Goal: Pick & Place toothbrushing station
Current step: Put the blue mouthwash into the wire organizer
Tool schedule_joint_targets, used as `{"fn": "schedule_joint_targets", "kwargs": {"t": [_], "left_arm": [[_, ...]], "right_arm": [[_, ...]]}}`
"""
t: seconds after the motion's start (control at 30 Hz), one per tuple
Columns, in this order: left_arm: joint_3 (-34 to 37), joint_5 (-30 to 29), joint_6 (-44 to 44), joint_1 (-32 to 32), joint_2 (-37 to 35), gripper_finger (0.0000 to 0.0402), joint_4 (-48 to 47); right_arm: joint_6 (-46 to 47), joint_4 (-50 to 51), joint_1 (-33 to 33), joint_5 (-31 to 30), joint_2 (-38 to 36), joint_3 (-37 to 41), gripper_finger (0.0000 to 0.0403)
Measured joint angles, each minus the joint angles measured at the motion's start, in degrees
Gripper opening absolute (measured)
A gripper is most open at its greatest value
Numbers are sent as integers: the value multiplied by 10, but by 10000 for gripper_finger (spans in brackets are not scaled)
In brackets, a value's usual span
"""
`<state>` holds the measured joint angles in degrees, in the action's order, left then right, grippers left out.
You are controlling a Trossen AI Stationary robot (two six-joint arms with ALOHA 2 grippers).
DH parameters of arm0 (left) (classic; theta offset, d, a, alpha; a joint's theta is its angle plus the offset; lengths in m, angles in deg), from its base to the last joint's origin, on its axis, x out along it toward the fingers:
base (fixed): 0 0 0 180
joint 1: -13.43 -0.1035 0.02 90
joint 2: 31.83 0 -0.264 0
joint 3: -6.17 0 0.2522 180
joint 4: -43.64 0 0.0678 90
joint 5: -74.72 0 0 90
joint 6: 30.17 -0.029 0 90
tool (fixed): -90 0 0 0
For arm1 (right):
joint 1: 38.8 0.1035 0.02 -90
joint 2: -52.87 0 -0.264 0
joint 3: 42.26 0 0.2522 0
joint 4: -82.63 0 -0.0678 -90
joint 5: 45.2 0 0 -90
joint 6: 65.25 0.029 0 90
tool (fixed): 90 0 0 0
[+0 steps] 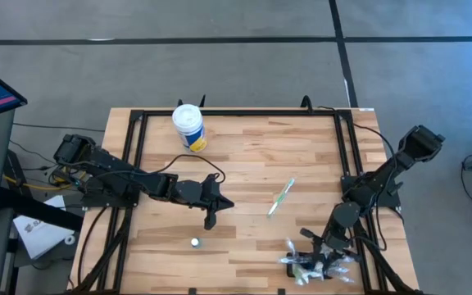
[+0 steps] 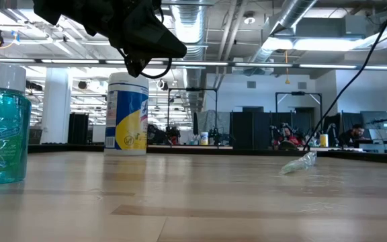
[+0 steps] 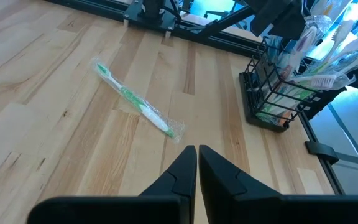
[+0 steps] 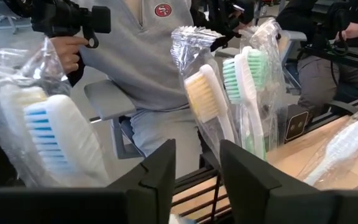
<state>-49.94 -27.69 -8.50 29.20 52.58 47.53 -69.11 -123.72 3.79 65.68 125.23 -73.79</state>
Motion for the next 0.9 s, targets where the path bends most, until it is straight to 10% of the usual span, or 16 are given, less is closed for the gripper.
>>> {"fn": "schedule_joint_targets", "kwargs": {"t": [0.9], "left_arm": [[0,0,0,0,0,12,0]], "right_arm": [[11,61,1,-19,-56,3,58]]}}
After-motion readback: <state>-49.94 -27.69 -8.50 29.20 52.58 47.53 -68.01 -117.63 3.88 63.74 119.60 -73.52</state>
